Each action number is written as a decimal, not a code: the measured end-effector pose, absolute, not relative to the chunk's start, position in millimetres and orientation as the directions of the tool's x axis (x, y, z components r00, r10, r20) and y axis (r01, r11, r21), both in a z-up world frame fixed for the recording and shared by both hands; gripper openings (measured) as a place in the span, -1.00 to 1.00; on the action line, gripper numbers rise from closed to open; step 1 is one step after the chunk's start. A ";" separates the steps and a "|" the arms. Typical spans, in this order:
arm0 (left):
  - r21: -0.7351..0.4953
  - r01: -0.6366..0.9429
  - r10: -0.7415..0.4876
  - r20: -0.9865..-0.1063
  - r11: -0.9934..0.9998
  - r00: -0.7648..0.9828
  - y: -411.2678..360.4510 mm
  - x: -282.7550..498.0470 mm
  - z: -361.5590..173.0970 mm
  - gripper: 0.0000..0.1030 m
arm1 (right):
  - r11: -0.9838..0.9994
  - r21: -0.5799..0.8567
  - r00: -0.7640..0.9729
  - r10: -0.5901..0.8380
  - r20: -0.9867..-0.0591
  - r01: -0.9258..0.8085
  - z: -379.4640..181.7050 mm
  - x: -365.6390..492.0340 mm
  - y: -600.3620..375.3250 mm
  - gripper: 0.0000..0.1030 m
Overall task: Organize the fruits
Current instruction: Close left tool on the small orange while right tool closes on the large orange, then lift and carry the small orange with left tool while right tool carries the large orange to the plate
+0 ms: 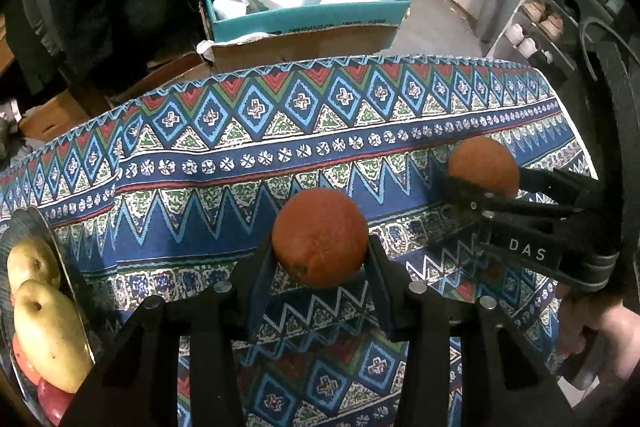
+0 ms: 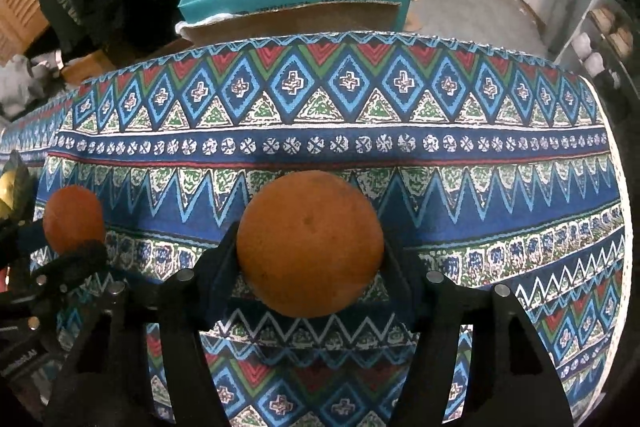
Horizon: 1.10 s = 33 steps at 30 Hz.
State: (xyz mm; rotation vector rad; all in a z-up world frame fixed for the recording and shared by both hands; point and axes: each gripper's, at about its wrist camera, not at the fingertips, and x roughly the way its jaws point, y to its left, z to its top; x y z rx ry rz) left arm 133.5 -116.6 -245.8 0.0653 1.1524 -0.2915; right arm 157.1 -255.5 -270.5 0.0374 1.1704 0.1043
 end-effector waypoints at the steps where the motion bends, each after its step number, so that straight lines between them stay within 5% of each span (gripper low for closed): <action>1: -0.098 0.261 -0.194 -0.906 0.960 0.376 -116.4 132.5 -244.1 -0.13 | 0.995 0.082 0.393 0.100 -0.914 -0.062 -268.4 154.0 -256.0 0.25; 33: -0.078 0.228 -0.193 -0.815 0.971 0.546 -72.7 71.5 -137.0 -0.13 | 0.991 0.005 0.594 0.082 -0.800 -0.130 -128.7 85.9 -227.3 0.25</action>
